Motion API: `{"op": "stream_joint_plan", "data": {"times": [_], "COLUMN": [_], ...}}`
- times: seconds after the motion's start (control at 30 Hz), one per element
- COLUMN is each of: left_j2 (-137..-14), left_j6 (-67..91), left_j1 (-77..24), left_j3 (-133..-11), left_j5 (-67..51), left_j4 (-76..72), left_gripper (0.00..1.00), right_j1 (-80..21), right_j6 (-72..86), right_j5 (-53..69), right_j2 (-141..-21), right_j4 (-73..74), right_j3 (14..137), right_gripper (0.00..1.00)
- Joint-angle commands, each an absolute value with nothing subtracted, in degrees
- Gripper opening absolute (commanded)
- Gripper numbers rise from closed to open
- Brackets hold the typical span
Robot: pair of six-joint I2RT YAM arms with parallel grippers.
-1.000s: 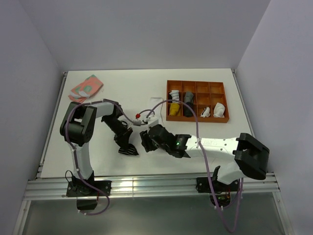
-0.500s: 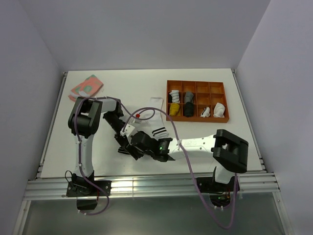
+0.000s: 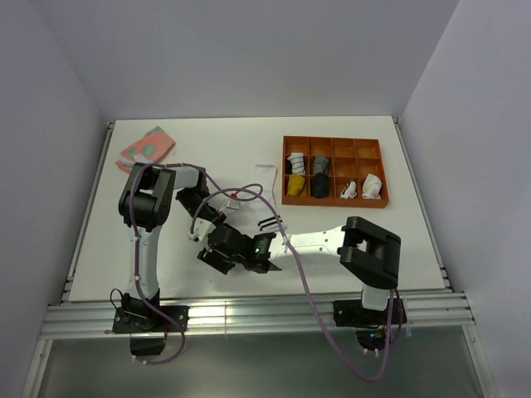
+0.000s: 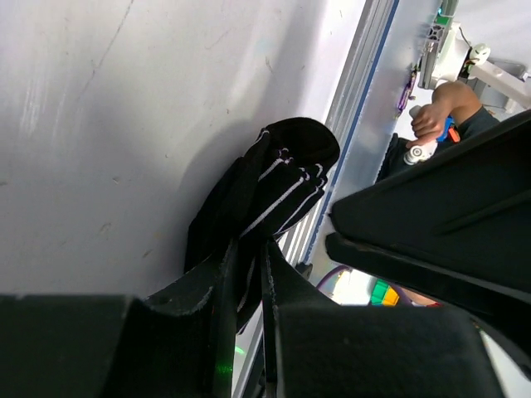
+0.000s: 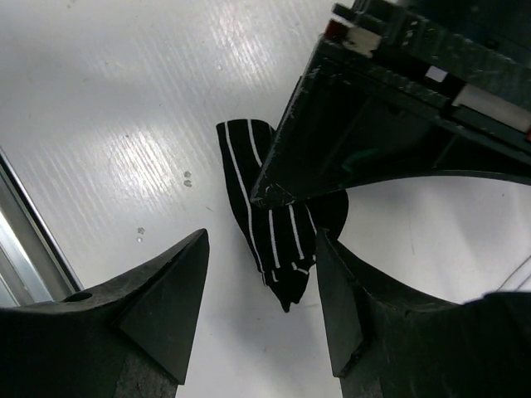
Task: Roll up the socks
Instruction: Roll the sock at the center of the board, then pick up the sock at the center of the board.
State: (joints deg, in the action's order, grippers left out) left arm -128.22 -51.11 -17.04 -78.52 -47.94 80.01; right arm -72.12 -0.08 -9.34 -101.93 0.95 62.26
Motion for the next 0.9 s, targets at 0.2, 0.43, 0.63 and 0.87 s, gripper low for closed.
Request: {"op": "stream_joint_plan", "data": {"times": [0.2, 0.43, 0.63, 0.87], "left_j2": [-130.6, -132.5, -133.9, -134.8], "left_j6": [-50.2, -49.8, -50.4, -49.8], "left_j1": [-16.8, -16.7, -16.5, -16.4], "left_j3": [-80.9, -83.1, -84.8, -86.1], "left_j5": [-42.6, -42.9, -43.2, -42.6], "left_j4": [75.7, 76.7, 78.4, 78.5], "left_gripper": [0.00, 0.00, 0.02, 0.07], "right_j1": [-73.0, -73.0, -73.0, -72.9], "right_j6": [-3.8, -4.1, -4.3, -4.6], "right_j5": [-8.9, -8.9, -9.5, -10.7], "right_j2": [-106.0, -109.1, -112.1, -114.3], "right_j4": [4.0, 4.8, 5.9, 6.8], "right_j3": [66.7, 68.2, 69.4, 70.4], "right_gripper": [0.62, 0.60, 0.59, 0.50]}}
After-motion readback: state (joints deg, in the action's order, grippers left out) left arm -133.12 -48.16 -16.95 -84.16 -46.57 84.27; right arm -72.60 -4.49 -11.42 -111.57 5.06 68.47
